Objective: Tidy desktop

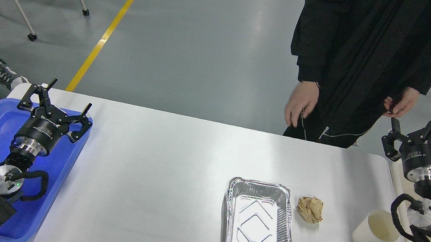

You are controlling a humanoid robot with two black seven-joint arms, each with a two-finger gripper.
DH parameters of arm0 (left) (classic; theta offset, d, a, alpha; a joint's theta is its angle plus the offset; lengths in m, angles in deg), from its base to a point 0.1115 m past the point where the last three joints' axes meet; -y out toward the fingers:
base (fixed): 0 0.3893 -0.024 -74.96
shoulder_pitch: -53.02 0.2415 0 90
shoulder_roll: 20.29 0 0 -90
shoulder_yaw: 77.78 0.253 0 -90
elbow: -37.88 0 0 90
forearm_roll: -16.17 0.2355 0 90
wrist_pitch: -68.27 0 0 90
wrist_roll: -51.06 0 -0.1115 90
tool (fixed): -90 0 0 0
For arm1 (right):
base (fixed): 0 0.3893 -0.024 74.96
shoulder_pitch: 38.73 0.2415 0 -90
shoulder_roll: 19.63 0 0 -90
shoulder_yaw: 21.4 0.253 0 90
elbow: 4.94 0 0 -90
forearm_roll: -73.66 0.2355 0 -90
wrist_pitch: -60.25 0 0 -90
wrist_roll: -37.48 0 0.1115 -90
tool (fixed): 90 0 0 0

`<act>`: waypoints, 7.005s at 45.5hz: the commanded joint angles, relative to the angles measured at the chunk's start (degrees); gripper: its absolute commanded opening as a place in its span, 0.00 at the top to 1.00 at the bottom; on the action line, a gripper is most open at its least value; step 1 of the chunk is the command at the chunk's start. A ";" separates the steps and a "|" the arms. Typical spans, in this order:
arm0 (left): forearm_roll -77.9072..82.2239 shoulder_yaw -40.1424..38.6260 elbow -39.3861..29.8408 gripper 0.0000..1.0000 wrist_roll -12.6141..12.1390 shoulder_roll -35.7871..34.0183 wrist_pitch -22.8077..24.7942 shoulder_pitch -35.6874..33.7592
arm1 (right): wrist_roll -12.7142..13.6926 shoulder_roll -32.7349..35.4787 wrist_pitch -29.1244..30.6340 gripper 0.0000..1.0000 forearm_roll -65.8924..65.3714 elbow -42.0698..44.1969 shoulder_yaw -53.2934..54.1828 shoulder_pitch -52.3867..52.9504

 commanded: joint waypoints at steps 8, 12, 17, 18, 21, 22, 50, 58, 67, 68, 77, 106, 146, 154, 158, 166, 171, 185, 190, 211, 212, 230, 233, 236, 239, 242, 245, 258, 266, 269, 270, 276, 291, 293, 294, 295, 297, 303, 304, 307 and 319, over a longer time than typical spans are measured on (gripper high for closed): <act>0.00 0.00 0.01 0.00 0.00 0.00 0.00 0.00 | 0.01 -0.15 0.00 0.00 0.02 0.12 -0.02 -0.01; 0.00 0.00 0.01 0.00 0.00 0.00 0.00 0.00 | 0.01 -0.06 0.00 0.00 0.02 0.12 -0.02 -0.01; 0.00 0.00 0.01 0.00 0.00 0.00 0.00 0.00 | 0.01 0.20 0.09 0.00 0.02 0.12 -0.02 -0.10; 0.00 0.00 0.01 0.00 0.00 0.00 0.00 0.00 | 0.01 0.29 0.09 0.00 -0.07 0.04 -0.02 -0.10; 0.00 0.00 0.01 0.00 0.00 0.00 0.00 0.00 | 0.01 0.46 0.09 0.00 0.02 0.03 -0.02 -0.01; 0.00 0.00 0.01 0.00 0.00 0.00 0.00 0.00 | 0.01 0.46 0.09 0.00 0.02 0.03 -0.02 -0.01; 0.00 0.00 0.01 0.00 0.00 0.00 0.00 0.00 | 0.01 0.90 0.09 0.00 0.02 1.18 -0.02 0.43; 0.00 0.00 0.01 0.00 0.00 0.00 0.00 0.00 | 0.01 0.82 0.09 0.00 0.02 1.18 -0.72 0.08; 0.00 0.00 -0.07 0.00 0.00 0.00 0.00 0.00 | 0.01 0.82 -0.61 0.00 0.11 1.18 -0.81 0.08; 0.00 0.00 0.01 0.00 0.00 0.00 0.00 0.00 | 0.01 0.82 -0.62 0.00 0.11 1.18 -0.81 0.08; 0.00 0.00 0.01 0.00 0.00 0.00 0.00 0.00 | 0.10 1.78 -0.53 0.00 0.11 1.09 -0.81 0.43; 0.00 0.00 -0.07 0.00 0.00 0.00 0.00 0.00 | 0.45 11.27 -5.79 0.00 -0.68 0.12 -20.04 7.45; 0.00 0.00 -0.07 0.00 0.00 0.00 0.00 0.00 | 7.13 28.94 -8.61 0.00 -30.98 -21.59 -79.12 39.80; 0.00 0.00 0.01 0.00 0.00 0.00 0.00 0.00 | 7.13 30.70 -7.74 0.00 -43.39 -21.59 -84.21 39.89; 0.00 0.00 -0.07 0.00 0.00 0.00 0.00 0.00 | 7.13 31.05 -6.25 0.00 -44.01 -21.59 -87.29 39.89; 0.00 0.00 0.01 0.00 0.00 0.00 0.00 0.00 | 7.13 31.14 -3.69 0.00 -44.19 -21.59 -91.51 39.72; 0.00 0.00 -0.07 0.00 0.00 0.00 0.00 0.00 | 7.04 30.96 -3.69 0.00 -44.37 -21.50 -94.23 39.37; 0.00 0.00 0.01 0.00 0.00 0.00 0.00 0.00 | 7.04 30.17 -4.75 0.00 -44.63 -20.71 -94.41 34.71; 0.00 0.00 -0.07 0.00 0.00 0.00 0.00 0.00 | 7.04 30.00 -5.19 0.00 -44.54 -20.62 -94.15 34.18; 0.00 0.00 -0.07 0.00 0.00 0.00 0.00 0.00 | 6.86 24.20 -6.94 0.02 -43.66 -14.82 -93.71 29.17; 0.00 0.00 0.01 0.00 0.00 0.00 0.00 0.00 | 6.78 23.59 -7.03 0.02 -43.66 -14.21 -93.54 28.74; 0.00 0.00 0.01 0.00 0.00 0.00 0.00 0.00 | 6.78 17.78 -6.77 0.10 -43.66 -5.51 -91.51 24.08; 0.00 0.00 0.01 0.00 0.00 0.00 0.00 0.00 | 6.69 17.34 -6.77 0.10 -43.66 -4.19 -91.51 22.93; 0.00 0.00 -0.07 0.00 0.00 0.00 0.00 0.00 | 6.60 17.25 -6.77 0.14 -43.66 -3.83 -91.42 22.58; 0.00 0.00 0.01 0.00 0.00 0.00 0.00 0.00 | 6.60 17.08 -6.77 0.15 -43.66 -3.83 -91.42 22.67; 0.00 0.00 0.01 0.00 0.00 0.00 0.00 0.00 | 6.34 16.99 -6.77 0.26 -43.66 -3.83 -91.42 22.67; 0.00 0.00 0.01 0.00 0.00 0.00 0.00 0.00 | 5.11 16.99 -6.77 0.41 -43.66 -3.83 -91.51 22.40; 0.00 0.00 0.01 0.00 0.00 0.00 0.00 0.00 | 0.45 16.99 -7.21 0.92 -43.75 -3.83 -91.60 22.32; 0.00 0.00 0.01 0.00 0.00 0.00 0.00 0.00 | 0.01 16.99 -8.70 1.00 -43.75 -3.83 -91.60 22.40; 0.00 0.00 0.01 0.00 0.00 0.00 0.00 0.00 | -0.08 17.08 -9.05 1.00 -43.75 -3.83 -91.60 22.40; 0.00 0.00 0.01 0.00 0.00 0.00 0.00 0.00 | -0.17 17.16 -9.14 1.00 -43.75 -3.83 -91.60 22.40; 0.00 0.00 0.01 0.00 0.00 0.00 0.00 0.00 | -1.83 17.25 -9.58 1.00 -43.75 -3.83 -91.51 22.40; 0.00 0.00 -0.07 0.00 0.00 0.00 0.00 0.00 | -6.32 18.57 -9.85 1.00 -42.35 -4.80 -83.96 24.16; 0.00 0.00 0.01 0.00 0.00 0.00 0.00 0.00 | -6.58 19.09 -9.49 1.00 -42.35 -5.41 -82.55 24.60; 0.00 0.00 0.01 0.00 0.00 0.00 0.00 0.00 | -6.67 19.27 -9.41 1.00 -42.35 -5.85 -82.20 24.95; 0.00 0.00 0.01 0.00 0.00 0.00 0.00 0.00 | -6.67 19.36 -9.40 1.00 -42.35 -6.38 -82.02 25.47; 0.00 0.00 0.01 0.00 0.00 0.00 0.00 0.00 | -6.67 19.36 -9.40 1.00 -42.26 -6.99 -81.85 26.79; 0.00 0.00 -0.07 0.00 0.00 0.00 0.00 0.00 | -6.67 19.27 -9.14 1.00 -39.98 -9.45 -81.84 31.54; 0.00 0.00 0.01 0.00 0.00 0.00 0.00 0.00 | -6.67 19.27 -9.05 1.00 -39.10 -9.89 -81.93 32.41; 0.00 0.00 0.01 0.00 0.00 0.00 0.00 0.00 | -6.67 19.27 -8.97 1.00 -36.55 -11.30 -82.11 34.88; 0.00 0.00 -0.07 0.00 0.00 0.00 0.00 0.00 | -6.67 19.54 -5.01 1.00 -27.06 -13.59 -82.28 43.58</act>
